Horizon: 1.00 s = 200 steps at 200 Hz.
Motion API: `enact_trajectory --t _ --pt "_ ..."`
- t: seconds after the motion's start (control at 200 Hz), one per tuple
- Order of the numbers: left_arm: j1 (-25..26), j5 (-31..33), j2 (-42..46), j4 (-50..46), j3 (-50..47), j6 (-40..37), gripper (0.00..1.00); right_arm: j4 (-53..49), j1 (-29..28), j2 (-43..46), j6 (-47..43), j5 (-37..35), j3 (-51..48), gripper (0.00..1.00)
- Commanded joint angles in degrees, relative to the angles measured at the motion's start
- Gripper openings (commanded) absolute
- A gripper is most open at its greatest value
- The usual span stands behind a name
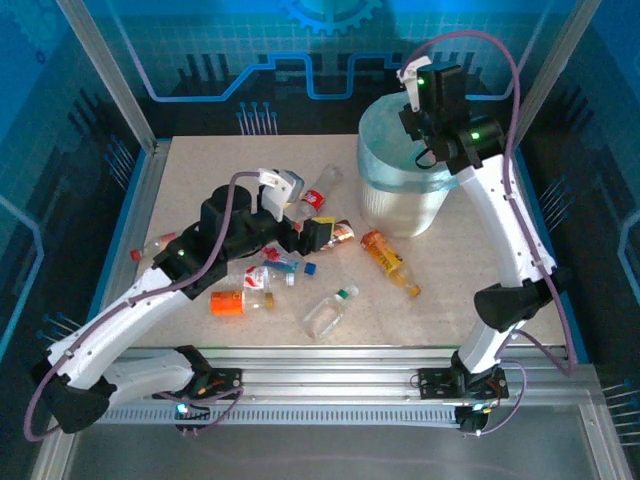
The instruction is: Put the plastic bottles in the bin
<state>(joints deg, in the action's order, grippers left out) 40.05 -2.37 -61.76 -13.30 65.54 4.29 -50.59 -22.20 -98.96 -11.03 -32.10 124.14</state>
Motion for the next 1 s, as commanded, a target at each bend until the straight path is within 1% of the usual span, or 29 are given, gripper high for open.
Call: enact_trajectory --t 0.0,0.145,0.265,0.315,0.385,0.485,0.705,0.845,0.995 --pt "-0.3 2.9 -0.5 -1.2 3.0 3.3 0.99 2.4 -1.0 -0.3 -2.6 -5.0 -1.9 0.14" --pt "-0.4 4.8 -0.9 -3.8 3.7 5.5 0.99 4.5 -1.3 -0.2 -1.6 -4.7 -2.8 0.16" --pt "-0.4 6.0 -1.0 -4.0 3.4 6.6 0.99 5.0 -3.0 -0.4 -0.5 -6.2 -3.4 0.17" --pt "-0.4 6.5 -1.1 -3.7 2.9 7.1 0.99 5.0 -3.7 -0.6 0.4 -5.5 -3.4 0.17" --pt "-0.6 6.9 -1.3 -3.1 2.5 7.7 0.99 5.0 -4.2 -1.4 2.1 -4.2 -3.4 0.18" --pt "-0.5 6.9 -1.8 -3.3 2.7 8.2 0.99 4.6 -4.4 -3.9 2.4 -5.5 -2.9 0.20" --pt "-0.5 7.1 -1.7 -4.4 3.0 7.6 0.99 4.3 -1.0 -7.7 5.0 -4.9 -3.1 0.23" --pt "-0.6 7.5 -1.6 -4.4 2.7 7.6 0.99 4.9 2.3 -8.5 6.4 -1.5 -4.4 0.27" --pt "-0.7 7.7 -1.9 -4.2 2.0 8.5 0.99 4.6 4.9 -9.8 7.1 0.3 -6.1 0.28"
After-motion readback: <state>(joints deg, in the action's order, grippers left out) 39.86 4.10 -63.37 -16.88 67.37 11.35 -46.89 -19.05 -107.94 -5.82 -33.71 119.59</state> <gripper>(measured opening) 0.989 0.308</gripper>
